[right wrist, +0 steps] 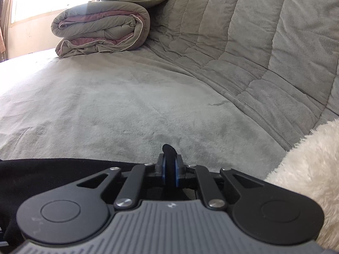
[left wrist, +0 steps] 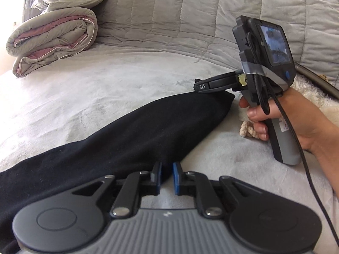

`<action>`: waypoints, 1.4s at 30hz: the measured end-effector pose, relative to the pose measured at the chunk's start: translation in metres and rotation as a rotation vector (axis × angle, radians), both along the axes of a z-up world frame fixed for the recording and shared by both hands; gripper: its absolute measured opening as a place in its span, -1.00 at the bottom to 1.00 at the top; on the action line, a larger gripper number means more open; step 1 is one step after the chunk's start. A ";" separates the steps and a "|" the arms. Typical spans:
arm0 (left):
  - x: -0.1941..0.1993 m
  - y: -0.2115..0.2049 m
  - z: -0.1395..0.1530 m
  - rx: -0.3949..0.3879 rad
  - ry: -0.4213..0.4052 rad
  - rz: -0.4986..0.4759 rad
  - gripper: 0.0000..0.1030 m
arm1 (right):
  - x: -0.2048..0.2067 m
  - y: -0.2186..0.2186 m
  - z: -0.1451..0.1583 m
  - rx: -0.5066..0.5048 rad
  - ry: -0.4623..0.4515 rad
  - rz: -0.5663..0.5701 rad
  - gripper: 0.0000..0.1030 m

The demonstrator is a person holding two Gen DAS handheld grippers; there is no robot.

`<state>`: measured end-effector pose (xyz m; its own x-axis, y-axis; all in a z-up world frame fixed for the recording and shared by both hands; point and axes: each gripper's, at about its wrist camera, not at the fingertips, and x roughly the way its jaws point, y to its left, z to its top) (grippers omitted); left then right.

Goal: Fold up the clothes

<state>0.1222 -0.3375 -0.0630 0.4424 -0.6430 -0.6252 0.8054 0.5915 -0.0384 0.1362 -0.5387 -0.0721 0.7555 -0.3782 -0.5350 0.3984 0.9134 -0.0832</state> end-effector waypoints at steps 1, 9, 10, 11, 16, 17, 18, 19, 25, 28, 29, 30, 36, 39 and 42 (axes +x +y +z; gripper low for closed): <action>-0.004 0.002 0.005 -0.003 -0.016 -0.007 -0.69 | -0.003 -0.002 0.002 0.022 -0.017 0.005 -0.60; -0.021 0.018 0.035 0.097 -0.123 0.015 -0.17 | -0.035 0.007 0.025 0.144 -0.088 0.265 -0.24; -0.022 0.019 0.034 0.152 -0.140 0.007 -0.17 | -0.040 0.013 0.027 0.145 -0.088 0.336 -0.24; -0.024 0.021 0.032 0.222 -0.173 -0.007 -0.17 | -0.045 0.019 0.029 0.148 -0.089 0.420 -0.24; -0.026 0.047 0.016 0.435 -0.294 0.024 -0.17 | -0.061 0.050 0.036 0.204 -0.121 0.790 -0.24; -0.026 0.053 0.014 0.441 -0.306 0.039 -0.17 | -0.062 0.057 0.037 0.215 -0.119 0.847 -0.24; -0.024 0.058 0.013 0.436 -0.306 0.053 -0.17 | -0.062 0.064 0.035 0.212 -0.111 0.883 -0.24; -0.022 0.063 0.012 0.432 -0.307 0.068 -0.18 | -0.061 0.070 0.033 0.207 -0.101 0.915 -0.24; -0.009 0.082 0.002 0.410 -0.310 0.143 -0.54 | -0.054 0.109 0.016 0.145 -0.018 1.034 -0.34; -0.004 0.086 -0.004 0.404 -0.319 0.153 -0.61 | -0.048 0.120 0.007 0.088 0.028 1.014 -0.56; -0.004 0.087 -0.006 0.402 -0.323 0.150 -0.73 | -0.046 0.123 0.005 0.068 0.040 1.002 -0.65; -0.005 0.087 -0.007 0.401 -0.327 0.137 -0.83 | -0.045 0.124 0.005 0.051 0.034 0.987 -0.76; -0.021 0.099 -0.001 0.409 -0.329 -0.019 -0.93 | -0.053 0.116 0.010 0.036 0.029 0.985 -1.00; -0.023 0.101 -0.005 0.454 -0.324 -0.093 -0.93 | -0.057 0.116 0.009 0.051 0.083 1.026 -1.00; -0.020 0.098 0.003 0.468 -0.310 -0.142 -0.89 | -0.060 0.118 0.005 0.040 0.119 1.056 -1.00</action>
<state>0.1020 -0.2392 -0.0604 0.5800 -0.3951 -0.7124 0.8099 0.3742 0.4518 0.0758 -0.4211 -0.0672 0.6326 0.4583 -0.6243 -0.6067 0.7943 -0.0316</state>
